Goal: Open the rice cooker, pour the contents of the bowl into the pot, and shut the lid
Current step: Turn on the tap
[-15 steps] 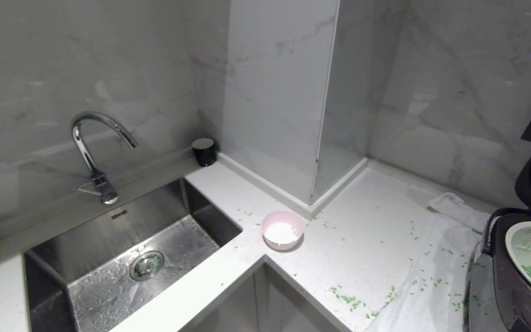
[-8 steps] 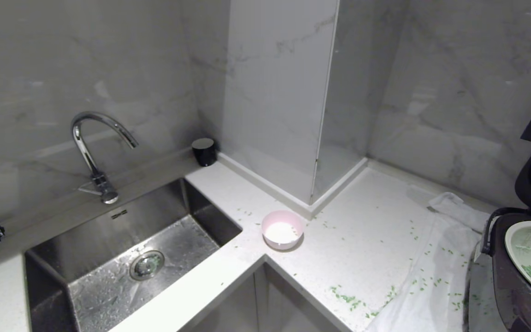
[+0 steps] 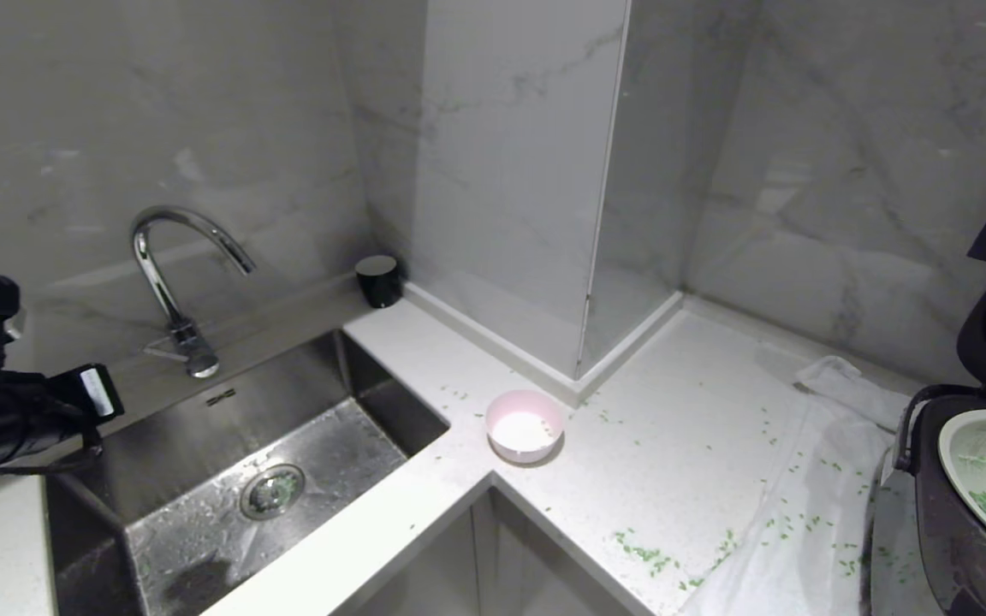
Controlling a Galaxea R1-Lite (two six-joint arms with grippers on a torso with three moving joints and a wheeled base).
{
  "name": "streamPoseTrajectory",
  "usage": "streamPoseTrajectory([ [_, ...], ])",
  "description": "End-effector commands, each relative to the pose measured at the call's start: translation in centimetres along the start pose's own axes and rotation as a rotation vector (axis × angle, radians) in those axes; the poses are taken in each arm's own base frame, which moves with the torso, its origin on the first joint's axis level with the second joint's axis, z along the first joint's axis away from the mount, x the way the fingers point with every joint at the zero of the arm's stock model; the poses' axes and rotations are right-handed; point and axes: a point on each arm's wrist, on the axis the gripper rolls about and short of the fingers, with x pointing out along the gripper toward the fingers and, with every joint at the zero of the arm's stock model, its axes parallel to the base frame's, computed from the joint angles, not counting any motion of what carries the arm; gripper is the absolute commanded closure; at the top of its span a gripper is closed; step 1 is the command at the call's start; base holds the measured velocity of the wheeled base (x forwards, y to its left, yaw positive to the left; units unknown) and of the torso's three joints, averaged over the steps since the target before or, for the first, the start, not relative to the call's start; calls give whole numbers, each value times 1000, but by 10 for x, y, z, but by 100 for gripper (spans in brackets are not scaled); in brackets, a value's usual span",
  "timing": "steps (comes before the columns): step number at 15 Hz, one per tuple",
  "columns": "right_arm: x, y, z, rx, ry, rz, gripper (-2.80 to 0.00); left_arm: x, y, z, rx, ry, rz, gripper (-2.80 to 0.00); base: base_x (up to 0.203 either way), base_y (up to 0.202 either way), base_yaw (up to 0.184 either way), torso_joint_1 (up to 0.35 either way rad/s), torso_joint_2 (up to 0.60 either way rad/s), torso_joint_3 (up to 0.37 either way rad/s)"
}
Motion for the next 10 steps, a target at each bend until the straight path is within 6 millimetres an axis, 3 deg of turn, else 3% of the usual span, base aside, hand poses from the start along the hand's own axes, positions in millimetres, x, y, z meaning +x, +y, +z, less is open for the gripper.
streamPoseTrajectory([
  [1, 0, 0, 0, -1, 1, 1, 0, 61, -20, -6, -22, 112, 59, 0, 0, 0, 0, 0, 0, 0],
  [6, 0, 0, 0, 1, 1, 1, 0, 119, -40, 12, -79, 75, 126, 0, 0, 0, 0, 0, 0, 0],
  [10, 0, 0, 0, 1, -1, 1, 0, 136, -38, 33, -106, 17, 161, 0, 0, 0, 0, 0, 0, 0],
])
